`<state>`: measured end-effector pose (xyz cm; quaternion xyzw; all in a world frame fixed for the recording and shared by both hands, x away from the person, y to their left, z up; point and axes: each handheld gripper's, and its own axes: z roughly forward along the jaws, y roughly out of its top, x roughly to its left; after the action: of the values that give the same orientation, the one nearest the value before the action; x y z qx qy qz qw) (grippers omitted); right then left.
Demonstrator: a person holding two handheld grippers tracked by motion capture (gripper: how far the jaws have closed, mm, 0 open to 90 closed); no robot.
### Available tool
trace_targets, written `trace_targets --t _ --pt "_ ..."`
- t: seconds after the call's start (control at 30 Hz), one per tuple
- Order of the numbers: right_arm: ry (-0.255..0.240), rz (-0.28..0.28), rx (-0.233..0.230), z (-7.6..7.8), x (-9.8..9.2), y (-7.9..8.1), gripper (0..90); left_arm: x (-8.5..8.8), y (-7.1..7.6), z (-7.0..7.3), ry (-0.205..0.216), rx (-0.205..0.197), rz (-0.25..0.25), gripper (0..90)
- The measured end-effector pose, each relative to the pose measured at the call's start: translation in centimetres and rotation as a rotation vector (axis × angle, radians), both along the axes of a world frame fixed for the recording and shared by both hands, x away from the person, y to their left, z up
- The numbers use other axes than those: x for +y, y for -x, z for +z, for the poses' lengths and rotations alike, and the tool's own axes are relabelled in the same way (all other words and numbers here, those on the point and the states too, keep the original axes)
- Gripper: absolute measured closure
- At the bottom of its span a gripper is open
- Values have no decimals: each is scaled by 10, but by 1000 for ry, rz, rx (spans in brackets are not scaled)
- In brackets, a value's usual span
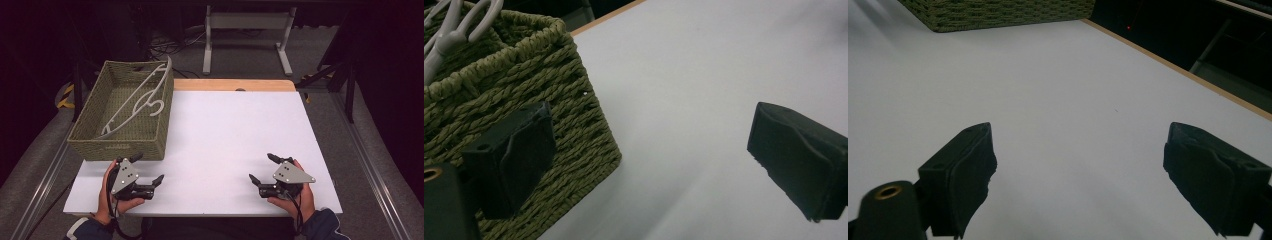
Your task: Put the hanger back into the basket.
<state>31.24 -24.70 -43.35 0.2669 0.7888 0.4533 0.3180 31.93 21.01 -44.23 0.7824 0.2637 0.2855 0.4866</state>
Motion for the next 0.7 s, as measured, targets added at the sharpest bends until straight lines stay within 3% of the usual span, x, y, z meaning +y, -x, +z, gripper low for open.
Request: trace_targets --t 0.43,0.7 --pt "19 6 -10 -1 4 -1 126 6 1 -1 34 -2 -5 43" --pt "32 14 -14 -3 7 -1 125 4 1 -1 31 7 -13 41"
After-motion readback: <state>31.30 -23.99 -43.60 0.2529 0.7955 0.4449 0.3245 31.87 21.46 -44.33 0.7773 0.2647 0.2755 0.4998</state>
